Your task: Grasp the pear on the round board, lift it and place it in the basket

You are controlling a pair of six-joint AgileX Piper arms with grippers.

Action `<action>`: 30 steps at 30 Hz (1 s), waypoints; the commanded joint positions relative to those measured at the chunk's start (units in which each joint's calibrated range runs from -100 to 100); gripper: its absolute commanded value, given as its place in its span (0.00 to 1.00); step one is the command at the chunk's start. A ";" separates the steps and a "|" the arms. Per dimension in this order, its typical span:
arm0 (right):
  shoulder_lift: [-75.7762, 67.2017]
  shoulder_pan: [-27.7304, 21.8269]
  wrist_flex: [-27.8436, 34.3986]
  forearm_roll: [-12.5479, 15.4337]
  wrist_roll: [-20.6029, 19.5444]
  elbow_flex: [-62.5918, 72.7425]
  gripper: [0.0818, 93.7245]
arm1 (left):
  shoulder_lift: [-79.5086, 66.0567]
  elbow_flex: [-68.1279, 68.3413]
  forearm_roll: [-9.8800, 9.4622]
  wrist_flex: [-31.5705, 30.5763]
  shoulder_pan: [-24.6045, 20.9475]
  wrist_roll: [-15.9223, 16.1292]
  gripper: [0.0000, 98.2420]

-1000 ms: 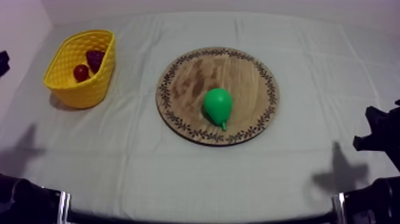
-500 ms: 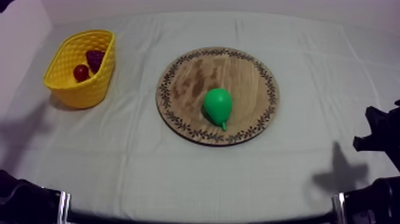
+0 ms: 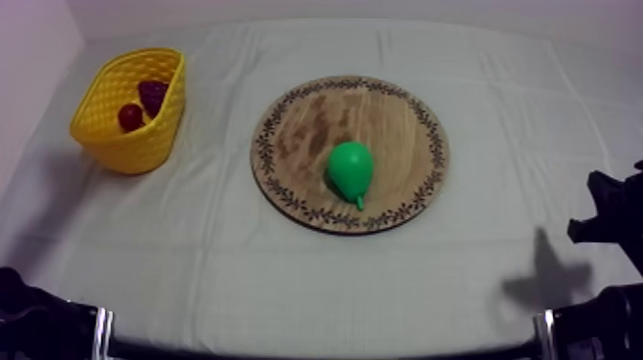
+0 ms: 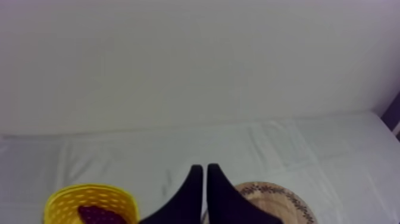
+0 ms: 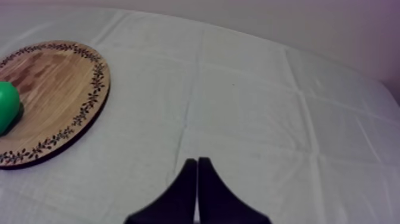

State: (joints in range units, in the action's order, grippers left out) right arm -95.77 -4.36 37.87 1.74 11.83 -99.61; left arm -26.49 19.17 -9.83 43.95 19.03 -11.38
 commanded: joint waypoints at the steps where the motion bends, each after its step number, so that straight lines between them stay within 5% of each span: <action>1: 0.01 0.00 -0.13 -0.01 -0.03 -0.05 0.00 | 1.71 -1.67 -0.78 0.89 2.09 -0.69 0.00; 16: 0.01 0.00 -0.13 -0.01 -0.03 -0.05 0.00 | 13.78 -8.13 -4.82 12.18 12.91 -5.45 0.00; 30: 0.01 0.00 -0.13 -0.01 -0.03 -0.05 0.00 | 28.08 -10.34 -3.78 17.28 18.32 -11.57 0.00</action>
State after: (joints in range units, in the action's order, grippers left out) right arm -95.77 -4.36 37.75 1.74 11.80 -99.61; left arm 0.03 9.08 -13.79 61.06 37.27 -22.79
